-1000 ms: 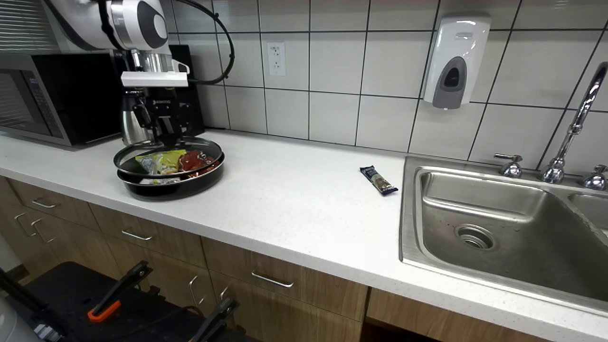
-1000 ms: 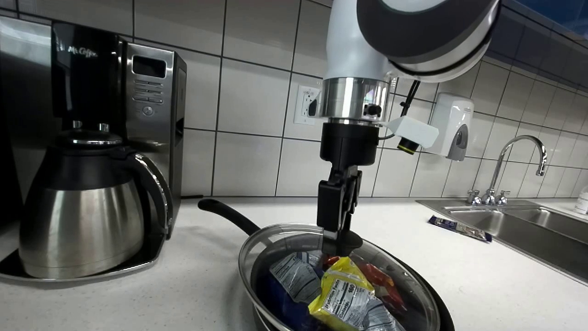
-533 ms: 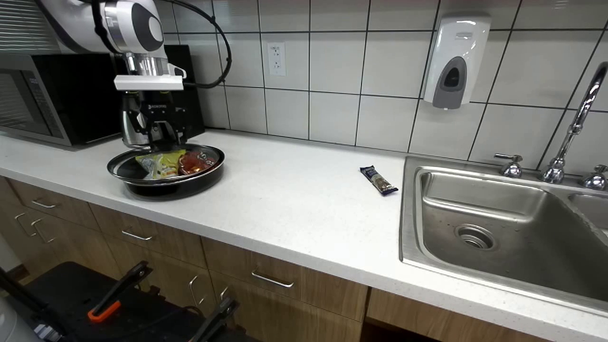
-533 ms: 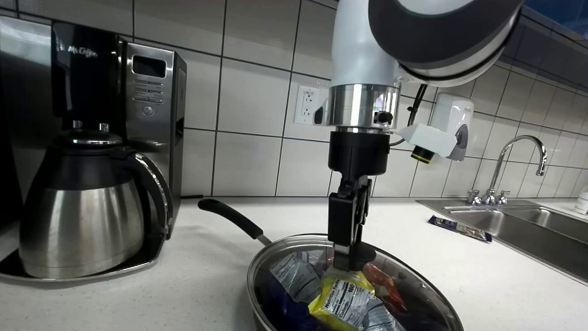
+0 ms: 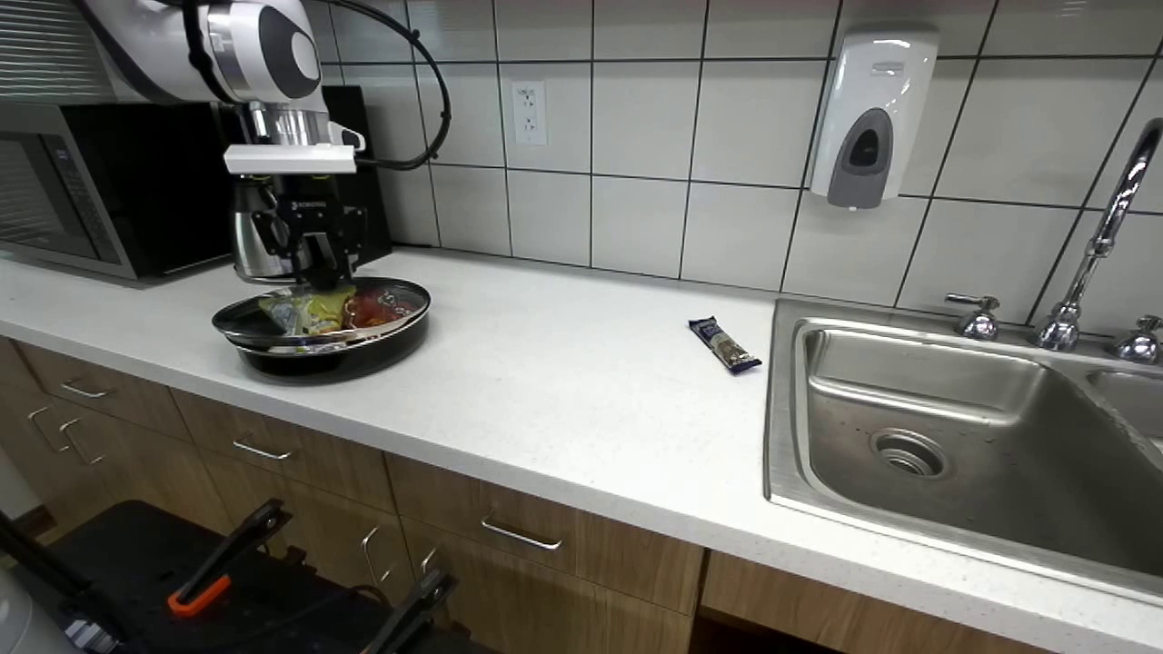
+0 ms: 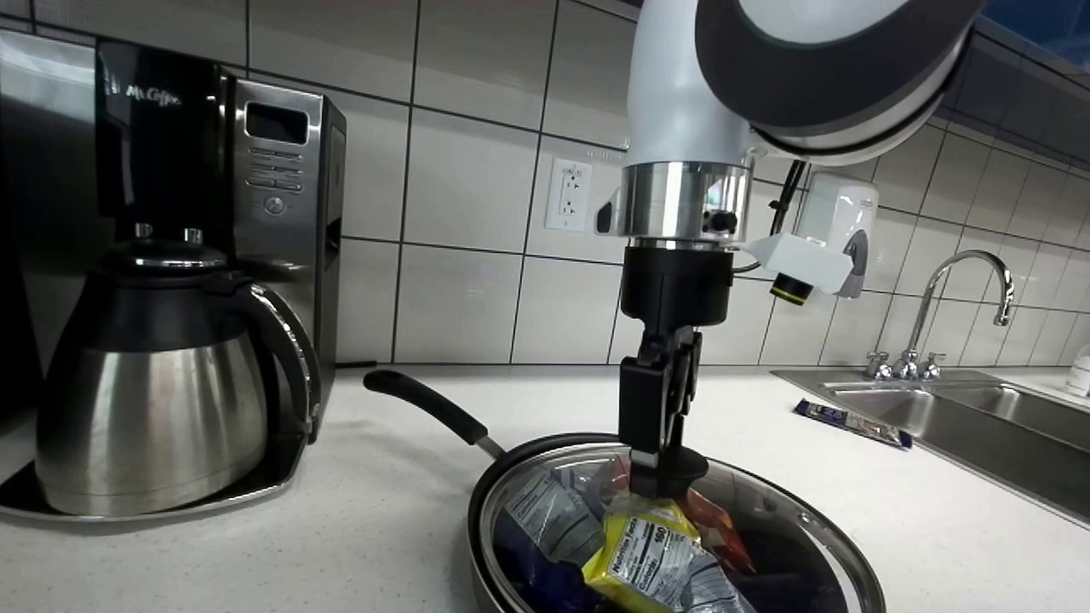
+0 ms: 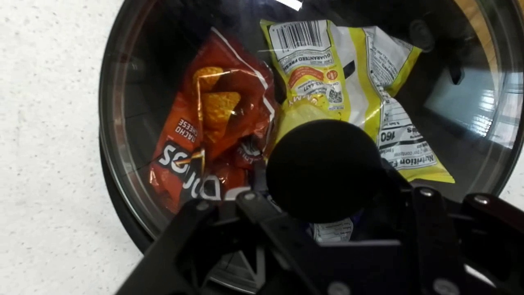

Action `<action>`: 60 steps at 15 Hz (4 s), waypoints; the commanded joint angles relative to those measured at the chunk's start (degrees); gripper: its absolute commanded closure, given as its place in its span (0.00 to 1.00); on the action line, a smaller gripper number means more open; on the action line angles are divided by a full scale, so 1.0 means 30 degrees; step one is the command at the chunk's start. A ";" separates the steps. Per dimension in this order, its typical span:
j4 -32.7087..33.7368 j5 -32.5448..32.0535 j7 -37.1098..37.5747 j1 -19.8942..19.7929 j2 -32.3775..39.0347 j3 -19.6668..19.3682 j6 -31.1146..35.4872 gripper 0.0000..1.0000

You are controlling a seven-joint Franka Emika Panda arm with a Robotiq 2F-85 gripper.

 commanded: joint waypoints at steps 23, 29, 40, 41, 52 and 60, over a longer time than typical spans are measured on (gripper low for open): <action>0.0590 -0.0887 0.1230 0.0167 0.0580 -0.0155 0.0568 0.61; 0.0721 -0.1331 0.1397 0.0241 0.0792 -0.0232 0.0433 0.61; 0.0511 -0.1330 0.1226 0.0147 0.0115 -0.0273 0.0608 0.00; 0.0461 -0.1349 0.1256 0.0151 -0.0092 -0.0270 0.0675 0.00; -0.1967 -0.3198 0.4992 0.0136 -0.4013 -0.0995 0.1549 0.00; -0.3451 -0.4120 0.8021 -0.0192 -0.5805 -0.0837 0.1496 0.00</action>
